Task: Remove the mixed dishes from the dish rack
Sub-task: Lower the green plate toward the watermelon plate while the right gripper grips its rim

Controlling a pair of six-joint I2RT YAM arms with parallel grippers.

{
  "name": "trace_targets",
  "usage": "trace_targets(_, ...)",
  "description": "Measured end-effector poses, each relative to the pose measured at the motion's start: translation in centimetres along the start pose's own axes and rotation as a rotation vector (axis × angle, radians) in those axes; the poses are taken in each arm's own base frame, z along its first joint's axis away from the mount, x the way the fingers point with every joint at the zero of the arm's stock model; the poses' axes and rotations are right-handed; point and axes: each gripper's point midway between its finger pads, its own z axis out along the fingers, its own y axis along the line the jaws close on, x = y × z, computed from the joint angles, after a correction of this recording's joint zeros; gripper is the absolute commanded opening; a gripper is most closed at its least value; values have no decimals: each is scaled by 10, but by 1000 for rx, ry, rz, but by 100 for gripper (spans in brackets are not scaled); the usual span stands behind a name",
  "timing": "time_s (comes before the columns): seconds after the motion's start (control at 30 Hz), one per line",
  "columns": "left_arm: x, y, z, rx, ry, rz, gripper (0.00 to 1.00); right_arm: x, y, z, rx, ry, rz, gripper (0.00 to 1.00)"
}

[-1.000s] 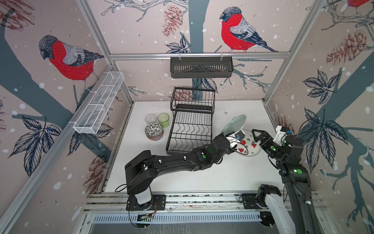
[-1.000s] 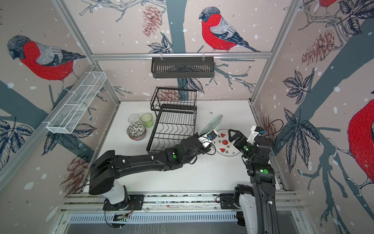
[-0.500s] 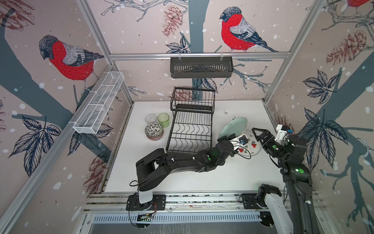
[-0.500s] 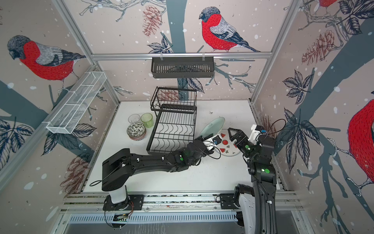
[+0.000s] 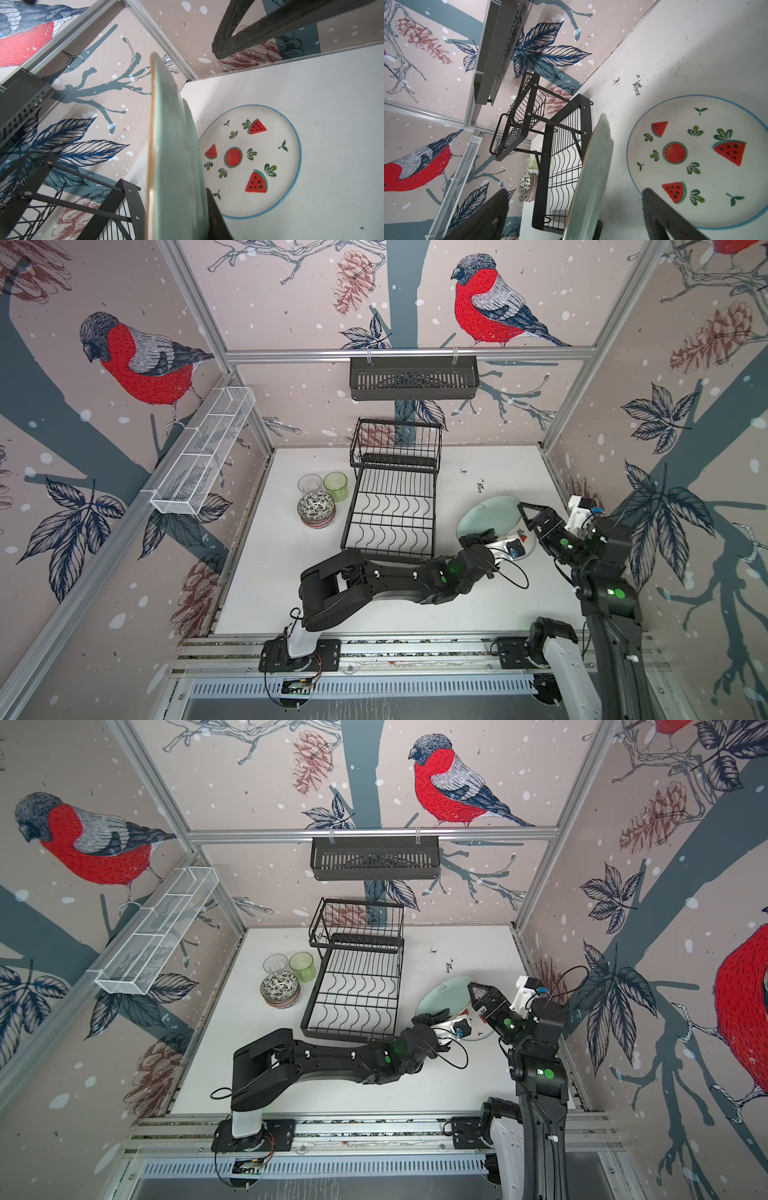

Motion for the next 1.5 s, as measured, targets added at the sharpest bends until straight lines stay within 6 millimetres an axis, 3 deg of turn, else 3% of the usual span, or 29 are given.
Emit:
trace_targets(0.07, -5, 0, -1, -15, -16, 11, 0, 1, -1, 1, 2, 2, 4, 100)
trace_targets(0.17, -12, 1, -1, -45, -40, 27, 0, 2, -4, 2, 5, 9, 8, 88)
trace_targets(0.37, -18, -8, -2, -52, -59, 71, 0, 8, -6, 5, -3, 35, 18, 77)
trace_targets(0.77, -27, -5, 0, -85, -97, 85, 0, 12, -2, 8, -38, 70, -4, 52)
trace_targets(1.1, -32, 0, -2, -109, -114, 111, 0, 12, 0, 8, -45, 70, -10, 41)
trace_targets(1.5, -19, -1, -2, -135, -64, 253, 0, 21, -15, 9, -5, 83, 82, 2)
